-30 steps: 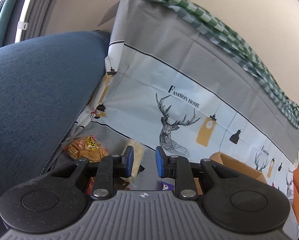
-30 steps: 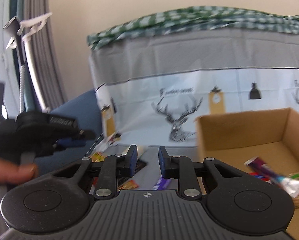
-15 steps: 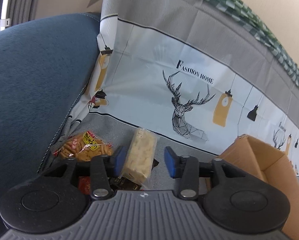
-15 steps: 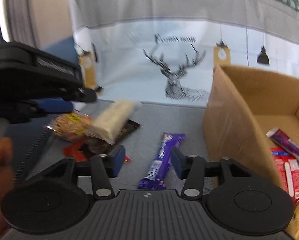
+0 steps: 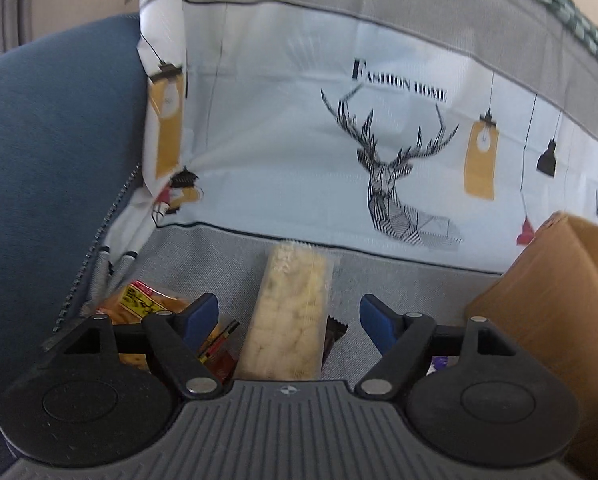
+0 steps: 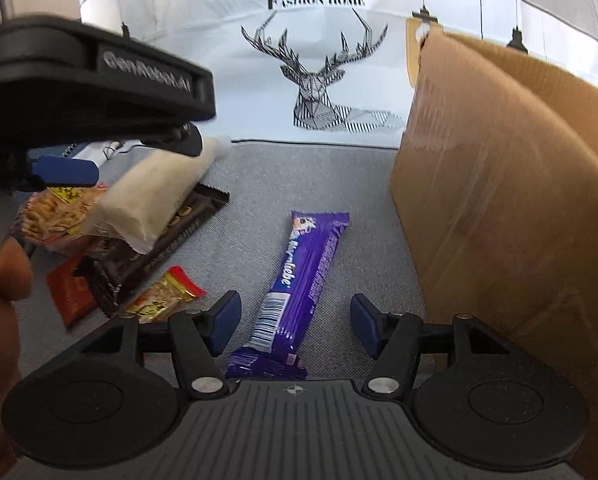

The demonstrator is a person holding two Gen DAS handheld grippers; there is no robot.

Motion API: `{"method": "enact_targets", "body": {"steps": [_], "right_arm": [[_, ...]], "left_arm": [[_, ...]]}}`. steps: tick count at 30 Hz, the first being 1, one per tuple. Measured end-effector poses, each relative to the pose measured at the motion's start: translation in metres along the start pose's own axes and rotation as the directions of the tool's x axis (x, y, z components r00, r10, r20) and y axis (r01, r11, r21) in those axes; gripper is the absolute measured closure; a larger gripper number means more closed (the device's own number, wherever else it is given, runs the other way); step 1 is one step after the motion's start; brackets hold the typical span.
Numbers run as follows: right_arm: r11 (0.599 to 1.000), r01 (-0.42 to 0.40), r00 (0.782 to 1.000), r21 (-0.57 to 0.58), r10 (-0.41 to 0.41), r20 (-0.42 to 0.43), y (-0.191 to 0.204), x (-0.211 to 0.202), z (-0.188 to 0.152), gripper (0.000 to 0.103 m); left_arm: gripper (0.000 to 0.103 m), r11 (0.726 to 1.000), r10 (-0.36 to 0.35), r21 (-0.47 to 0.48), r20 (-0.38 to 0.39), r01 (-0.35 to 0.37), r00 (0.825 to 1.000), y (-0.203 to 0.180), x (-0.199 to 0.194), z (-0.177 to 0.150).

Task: Organize snacks
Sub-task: 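Grasp the white rice-cake bag with the left gripper while the right grasps the purple chocolate bar, then reposition the left gripper on the rice-cake bag while the right holds the purple bar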

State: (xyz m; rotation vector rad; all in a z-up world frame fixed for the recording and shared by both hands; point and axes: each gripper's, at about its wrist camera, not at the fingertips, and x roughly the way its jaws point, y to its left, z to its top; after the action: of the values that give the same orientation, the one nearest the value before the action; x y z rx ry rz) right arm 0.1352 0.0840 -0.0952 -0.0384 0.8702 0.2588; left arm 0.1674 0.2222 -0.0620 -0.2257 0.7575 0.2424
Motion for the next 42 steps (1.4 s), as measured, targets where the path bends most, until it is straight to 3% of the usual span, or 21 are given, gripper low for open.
{"method": "enact_targets", "body": {"steps": [3,5,7,9,11,20,29,32,36,39,42], "right_arm": [[1.000,-0.005,1.000,-0.013,0.005,0.007,0.001,0.002,0.001,0.047],[1.000,-0.014,1.000,-0.025,0.014,0.017,0.002,0.002,0.002,0.060],[0.999,-0.026,0.999,-0.039,0.027,0.024,0.003,0.000,0.002,0.081],[0.998,-0.041,0.999,-0.040,0.043,0.027,0.004,-0.001,0.002,0.081],[0.998,-0.047,0.998,-0.047,0.048,0.031,0.005,-0.003,0.002,0.081],[0.993,-0.090,0.994,-0.074,0.094,0.056,0.003,-0.027,0.000,0.081],[0.961,-0.239,0.971,-0.140,0.238,-0.022,-0.005,-0.086,-0.021,0.081],[0.938,-0.306,0.952,-0.161,0.300,-0.059,-0.010,-0.111,-0.035,0.081],[0.923,-0.354,0.933,-0.154,0.336,-0.127,-0.015,-0.130,-0.055,0.081],[0.919,-0.354,0.930,-0.174,0.325,-0.174,-0.015,-0.127,-0.063,0.081],[0.920,-0.346,0.928,-0.186,0.307,-0.211,-0.015,-0.117,-0.068,0.081]], "left_arm": [[0.022,1.000,0.002,0.013,-0.013,-0.002,1.000,-0.004,0.006,-0.002],[0.025,0.999,0.011,0.036,-0.026,-0.010,1.000,-0.007,0.010,-0.004],[0.036,0.998,0.026,0.062,-0.041,-0.023,0.999,-0.010,0.013,-0.007],[0.056,0.996,0.046,0.077,-0.066,-0.041,0.997,-0.011,0.017,-0.009],[0.061,0.998,0.038,0.059,-0.071,-0.034,0.997,-0.008,0.017,-0.008],[0.062,0.998,0.010,-0.055,-0.063,-0.013,0.998,0.012,-0.014,-0.002],[0.062,0.970,-0.049,-0.244,-0.110,0.021,0.993,0.032,-0.089,-0.031],[0.062,0.947,-0.095,-0.320,-0.162,0.039,0.982,0.041,-0.115,-0.052],[0.062,0.910,-0.160,-0.412,-0.249,0.046,0.955,0.055,-0.131,-0.081],[0.062,0.918,-0.148,-0.397,-0.312,0.013,0.939,0.057,-0.129,-0.090],[0.062,0.933,-0.126,-0.359,-0.335,-0.003,0.934,0.055,-0.122,-0.090]]}}
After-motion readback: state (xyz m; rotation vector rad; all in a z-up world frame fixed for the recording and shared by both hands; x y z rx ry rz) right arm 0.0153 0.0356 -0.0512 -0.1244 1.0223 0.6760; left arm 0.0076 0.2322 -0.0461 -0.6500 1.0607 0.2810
